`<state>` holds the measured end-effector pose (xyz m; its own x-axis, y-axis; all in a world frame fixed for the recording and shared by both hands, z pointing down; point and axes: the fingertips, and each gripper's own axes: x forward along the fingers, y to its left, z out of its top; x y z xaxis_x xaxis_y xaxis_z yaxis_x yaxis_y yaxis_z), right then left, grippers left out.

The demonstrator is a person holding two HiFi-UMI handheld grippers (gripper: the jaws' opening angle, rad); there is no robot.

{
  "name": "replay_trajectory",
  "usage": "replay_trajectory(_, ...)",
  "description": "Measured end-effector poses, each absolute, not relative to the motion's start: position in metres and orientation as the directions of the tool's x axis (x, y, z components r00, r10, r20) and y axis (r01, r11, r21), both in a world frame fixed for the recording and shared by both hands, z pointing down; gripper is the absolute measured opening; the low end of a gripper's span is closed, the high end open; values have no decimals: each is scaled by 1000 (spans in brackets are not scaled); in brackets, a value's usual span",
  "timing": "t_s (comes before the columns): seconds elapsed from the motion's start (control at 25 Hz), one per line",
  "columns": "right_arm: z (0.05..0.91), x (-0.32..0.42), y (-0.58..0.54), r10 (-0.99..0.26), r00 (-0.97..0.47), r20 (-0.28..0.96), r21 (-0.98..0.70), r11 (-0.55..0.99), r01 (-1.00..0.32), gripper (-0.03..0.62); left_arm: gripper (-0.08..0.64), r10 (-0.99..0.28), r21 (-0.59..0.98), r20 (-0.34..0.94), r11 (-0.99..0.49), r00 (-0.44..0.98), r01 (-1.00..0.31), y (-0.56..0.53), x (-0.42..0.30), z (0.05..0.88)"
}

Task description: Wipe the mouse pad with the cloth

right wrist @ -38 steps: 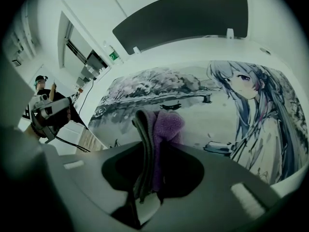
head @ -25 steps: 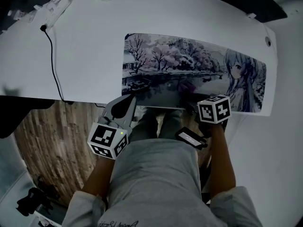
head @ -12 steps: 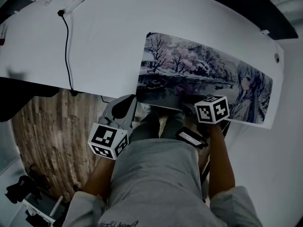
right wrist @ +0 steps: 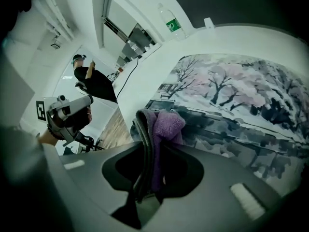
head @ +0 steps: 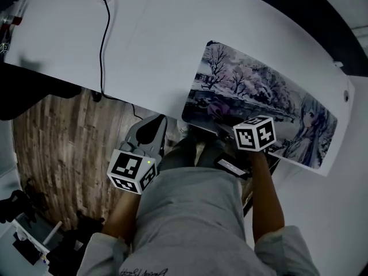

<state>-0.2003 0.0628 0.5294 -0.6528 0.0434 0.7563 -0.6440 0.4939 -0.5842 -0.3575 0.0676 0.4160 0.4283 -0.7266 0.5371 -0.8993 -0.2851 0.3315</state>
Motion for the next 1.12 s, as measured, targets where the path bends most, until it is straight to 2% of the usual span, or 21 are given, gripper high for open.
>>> replay_trajectory(1.12, 527, -301, 68, 190, -678, 710, -617, 630, -471, 94, 12, -793, 307, 550, -99, 261, -947, 105, -422, 411)
